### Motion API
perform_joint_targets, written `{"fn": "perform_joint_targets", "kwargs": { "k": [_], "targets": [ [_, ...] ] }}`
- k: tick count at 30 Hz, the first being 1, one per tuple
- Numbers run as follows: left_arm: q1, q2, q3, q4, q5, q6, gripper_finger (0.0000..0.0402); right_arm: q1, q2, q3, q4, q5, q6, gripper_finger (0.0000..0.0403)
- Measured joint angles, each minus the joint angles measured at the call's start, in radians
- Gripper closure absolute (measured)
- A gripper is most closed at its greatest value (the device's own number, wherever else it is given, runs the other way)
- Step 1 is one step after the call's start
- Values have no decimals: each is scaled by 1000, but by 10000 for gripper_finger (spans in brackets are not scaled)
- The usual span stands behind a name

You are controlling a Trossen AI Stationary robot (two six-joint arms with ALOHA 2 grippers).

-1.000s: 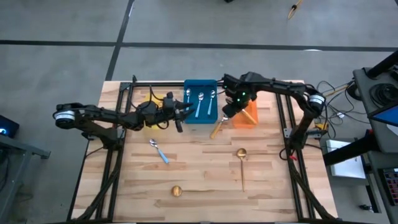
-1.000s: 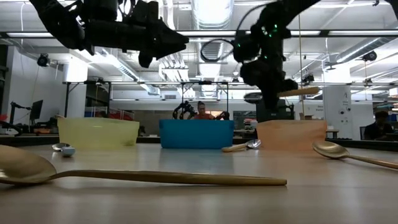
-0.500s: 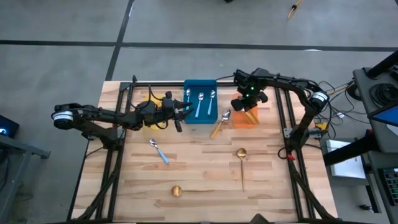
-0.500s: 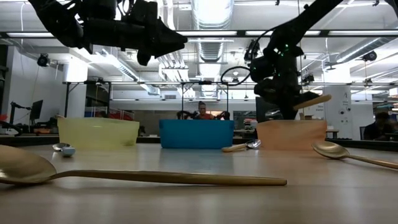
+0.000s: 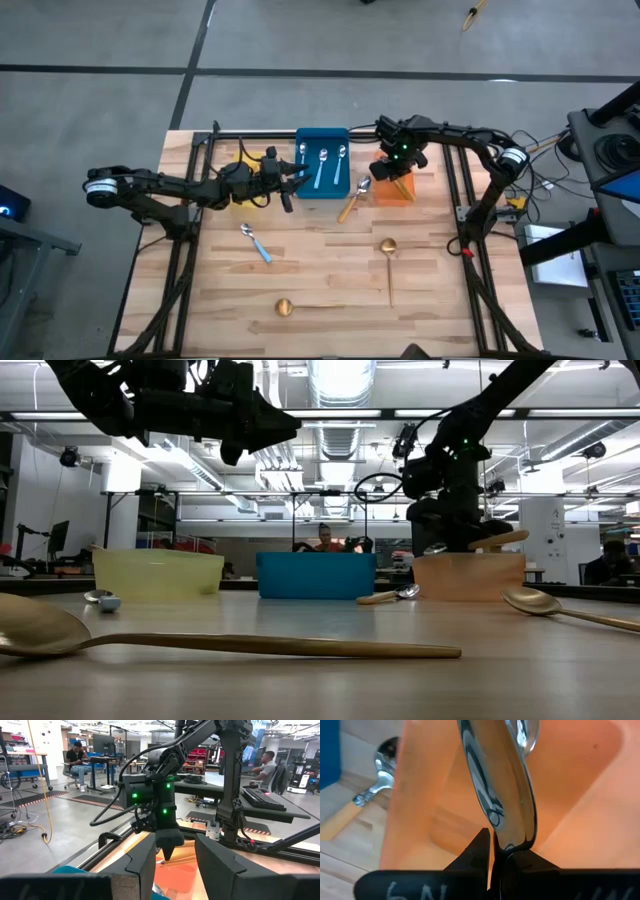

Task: Sort silverware by color (type)
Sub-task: Put the yellow spoon into the orange bin

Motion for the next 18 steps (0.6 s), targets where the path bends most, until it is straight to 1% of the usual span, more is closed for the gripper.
{"fn": "perform_joint_targets", "kwargs": {
  "k": [11, 18],
  "targets": [
    [0, 0, 0, 0, 0, 0, 283, 0, 0, -51, 83, 1, -9, 391],
    [0, 0, 0, 0, 0, 0, 283, 0, 0, -54, 93, 1, -20, 390]
  ]
}}
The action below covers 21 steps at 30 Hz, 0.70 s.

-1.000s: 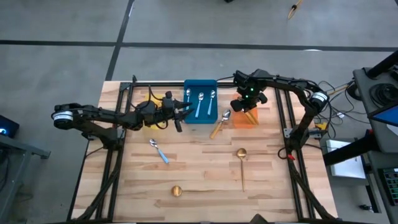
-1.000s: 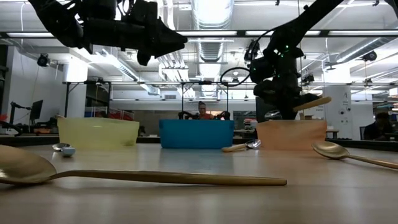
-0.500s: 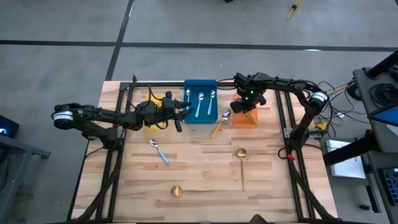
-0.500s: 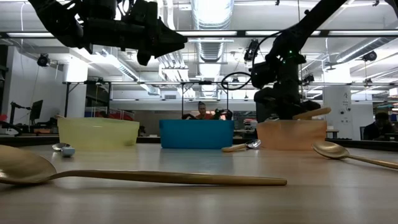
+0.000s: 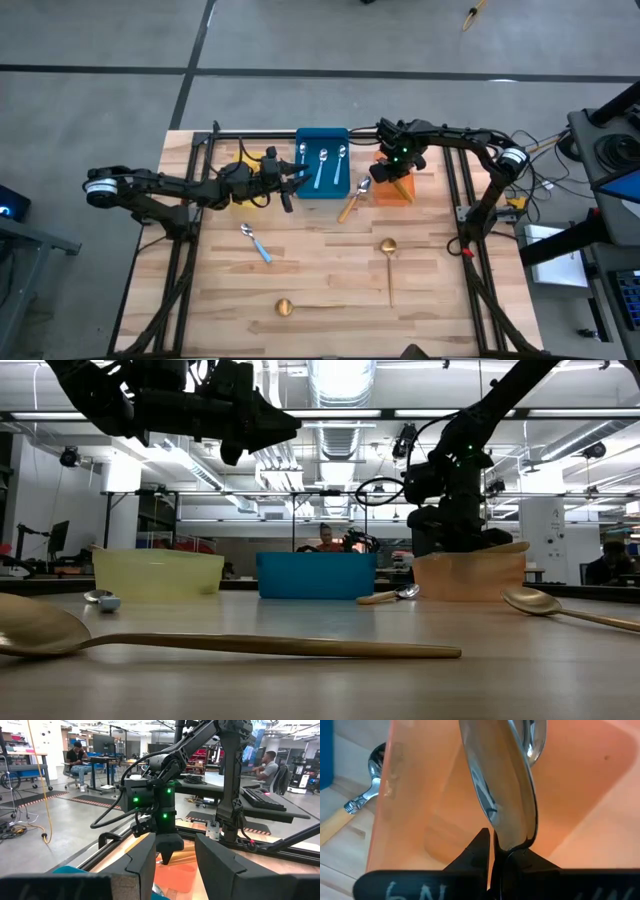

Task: Sort silverware by color (type)
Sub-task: Put the yellow spoon into the orange bin

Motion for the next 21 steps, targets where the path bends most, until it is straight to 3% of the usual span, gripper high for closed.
{"fn": "perform_joint_targets", "kwargs": {
  "k": [21],
  "targets": [
    [0, 0, 0, 0, 0, 0, 283, 0, 0, 0, 8, 29, 2, 390]
  ]
}}
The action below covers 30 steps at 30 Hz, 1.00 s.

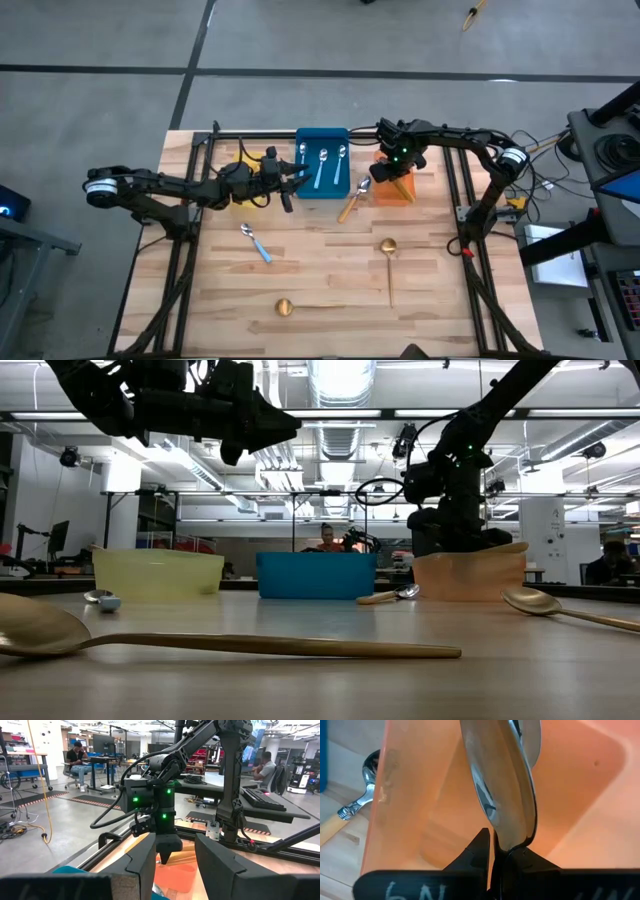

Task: Sort silverware by color (type)
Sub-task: Put the yellow spoon into the orange bin

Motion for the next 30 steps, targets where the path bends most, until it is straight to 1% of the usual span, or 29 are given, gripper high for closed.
{"fn": "perform_joint_targets", "kwargs": {
  "k": [30],
  "targets": [
    [0, 0, 0, 0, 0, 0, 283, 0, 0, 0, 18, 0, 17, 390]
  ]
}}
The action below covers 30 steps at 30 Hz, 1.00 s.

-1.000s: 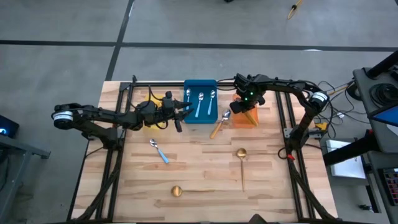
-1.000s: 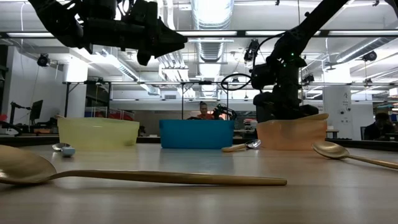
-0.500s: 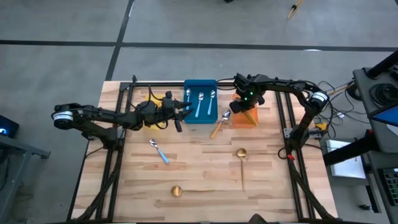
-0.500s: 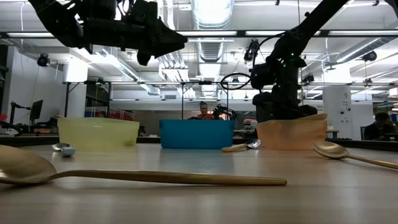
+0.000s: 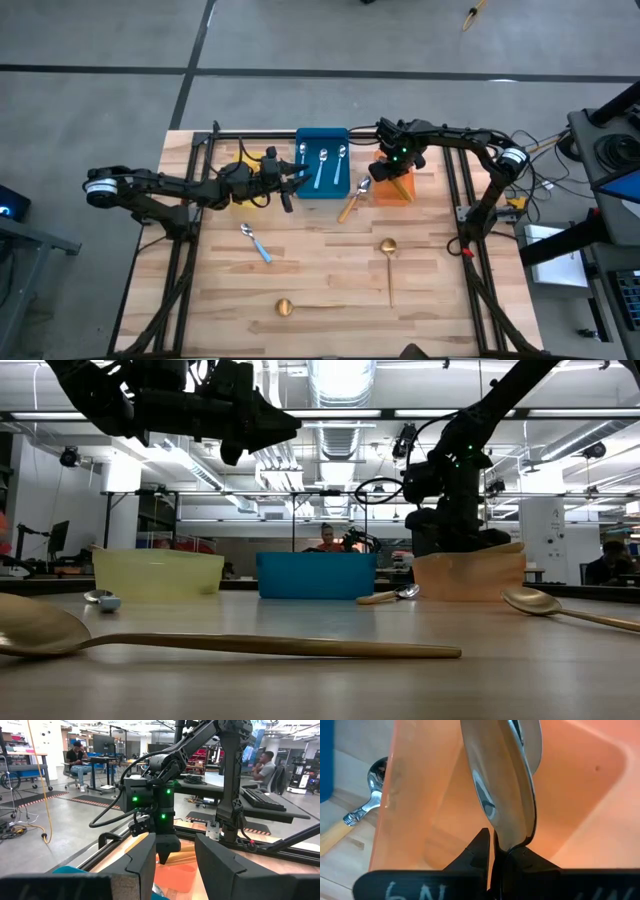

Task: Sort silverware by color (type)
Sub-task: Put the yellow spoon into the orange bin

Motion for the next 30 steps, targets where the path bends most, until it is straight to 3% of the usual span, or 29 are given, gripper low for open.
{"fn": "perform_joint_targets", "kwargs": {
  "k": [30],
  "targets": [
    [0, 0, 0, 0, 0, 0, 283, 0, 0, 0, 21, -3, 27, 386]
  ]
}}
